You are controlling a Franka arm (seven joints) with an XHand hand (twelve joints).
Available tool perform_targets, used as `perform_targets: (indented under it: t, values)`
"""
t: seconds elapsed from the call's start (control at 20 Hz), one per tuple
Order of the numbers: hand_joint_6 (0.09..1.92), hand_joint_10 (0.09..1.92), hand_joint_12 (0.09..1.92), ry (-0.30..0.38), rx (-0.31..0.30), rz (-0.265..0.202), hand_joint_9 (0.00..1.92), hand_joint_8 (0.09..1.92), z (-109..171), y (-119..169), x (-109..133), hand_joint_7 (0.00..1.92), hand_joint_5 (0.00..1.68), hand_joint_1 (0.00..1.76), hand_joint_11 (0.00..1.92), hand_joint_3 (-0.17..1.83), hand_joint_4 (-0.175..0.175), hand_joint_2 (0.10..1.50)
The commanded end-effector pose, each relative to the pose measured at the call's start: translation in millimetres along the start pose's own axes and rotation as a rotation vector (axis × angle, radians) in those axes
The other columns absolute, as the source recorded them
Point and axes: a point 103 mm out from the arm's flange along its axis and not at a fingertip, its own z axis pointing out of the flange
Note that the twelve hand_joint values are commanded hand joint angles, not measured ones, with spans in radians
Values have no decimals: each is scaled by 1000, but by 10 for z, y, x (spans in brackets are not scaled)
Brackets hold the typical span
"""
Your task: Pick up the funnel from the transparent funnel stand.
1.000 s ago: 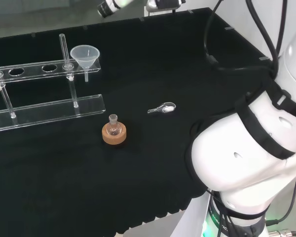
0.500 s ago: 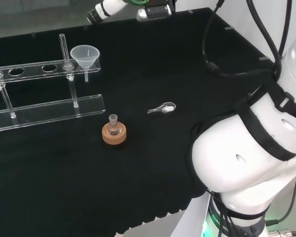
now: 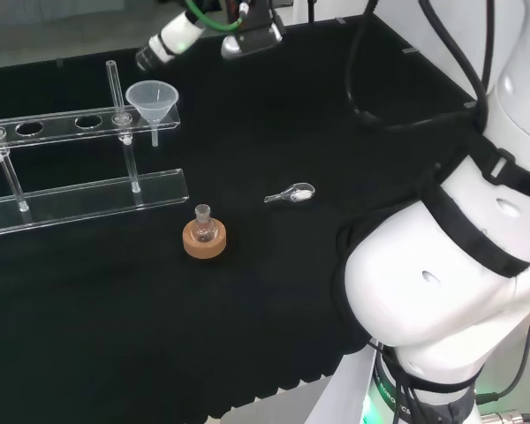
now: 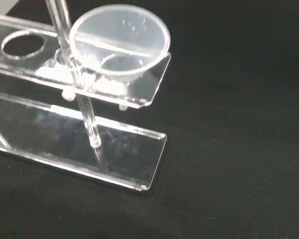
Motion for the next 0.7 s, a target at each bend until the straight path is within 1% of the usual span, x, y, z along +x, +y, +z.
perform_targets:
  t: [0.05, 0.1, 0.15, 0.25, 0.45, 0.7]
  values:
    - [87, 87, 229, 8, 7, -4, 0, 87, 89, 156, 96, 0, 0, 431, 0, 0, 2, 560]
    - [87, 87, 115, 14, 10, 0, 0, 87, 96, 174, 88, 0, 0, 432, 0, 0, 3, 560]
    - [87, 87, 87, 17, 11, 3, 0, 87, 101, 189, 82, 0, 0, 434, 0, 1, 3, 561]
    - [87, 87, 87, 19, 6, 8, 0, 87, 103, 217, 69, 0, 0, 438, 0, 1, 5, 562]
    - [87, 87, 87, 24, 23, 14, 0, 87, 123, 257, 61, 0, 0, 444, 0, 2, 10, 564]
    - [87, 87, 87, 11, 82, 37, 0, 87, 276, 296, 113, 0, 0, 447, 0, 3, 14, 567]
